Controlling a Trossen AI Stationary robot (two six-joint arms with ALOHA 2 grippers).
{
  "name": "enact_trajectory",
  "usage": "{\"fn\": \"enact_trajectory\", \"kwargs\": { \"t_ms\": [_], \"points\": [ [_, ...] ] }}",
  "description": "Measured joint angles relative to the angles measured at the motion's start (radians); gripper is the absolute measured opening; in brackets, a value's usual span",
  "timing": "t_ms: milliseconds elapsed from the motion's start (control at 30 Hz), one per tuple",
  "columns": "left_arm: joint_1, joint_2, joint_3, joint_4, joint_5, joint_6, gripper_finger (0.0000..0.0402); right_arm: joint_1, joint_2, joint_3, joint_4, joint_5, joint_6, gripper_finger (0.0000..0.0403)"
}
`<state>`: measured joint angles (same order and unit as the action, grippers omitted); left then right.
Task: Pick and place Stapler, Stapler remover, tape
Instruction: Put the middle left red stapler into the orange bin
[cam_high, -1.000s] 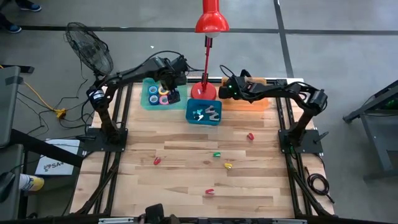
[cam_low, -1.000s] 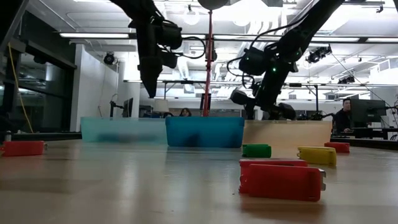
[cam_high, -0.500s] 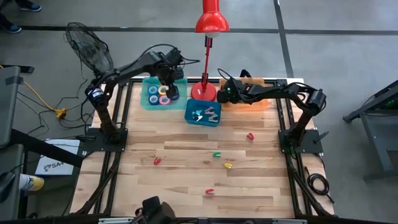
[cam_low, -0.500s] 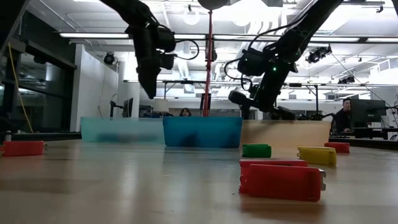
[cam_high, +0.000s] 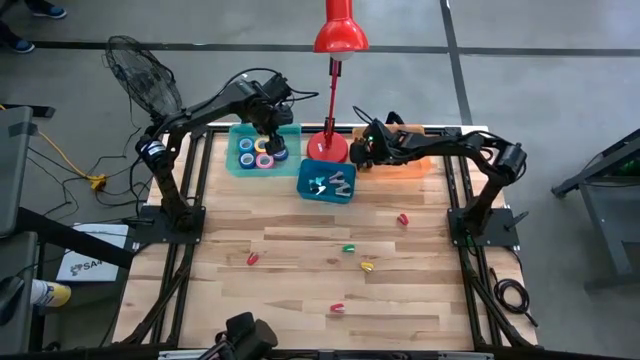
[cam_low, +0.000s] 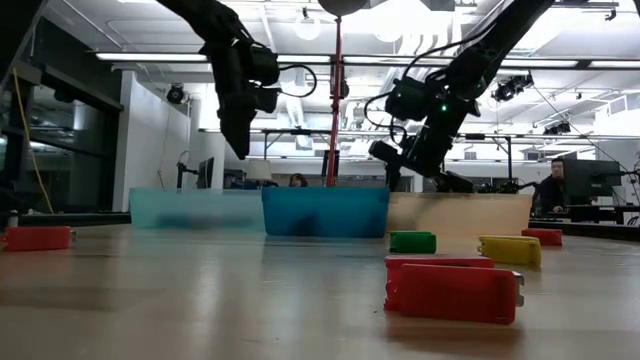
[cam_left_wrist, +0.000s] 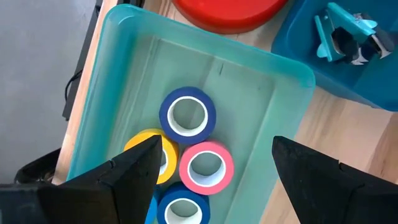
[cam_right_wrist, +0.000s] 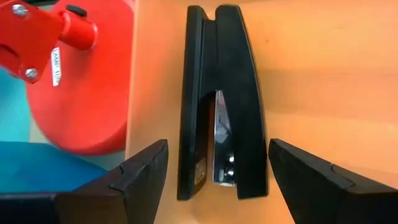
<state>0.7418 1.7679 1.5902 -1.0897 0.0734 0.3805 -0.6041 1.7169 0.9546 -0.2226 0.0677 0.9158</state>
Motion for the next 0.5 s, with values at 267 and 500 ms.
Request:
{"fn": "enact_trajectory", "kwargs": {
  "t_ms": [267,500],
  "points": [
    [0.005,-0.030,-0.001,-0.006,0.029,-0.018,0.0298,-0.005,-0.131,0.000,-0.092,0.045,-0.061,0.0267],
    [0.004,-0.126,-0.001,-0.013,0.078,-0.070,0.0298,-0.004,-0.290,0.001,-0.191,0.084,-0.132,0.0266]
  ]
}}
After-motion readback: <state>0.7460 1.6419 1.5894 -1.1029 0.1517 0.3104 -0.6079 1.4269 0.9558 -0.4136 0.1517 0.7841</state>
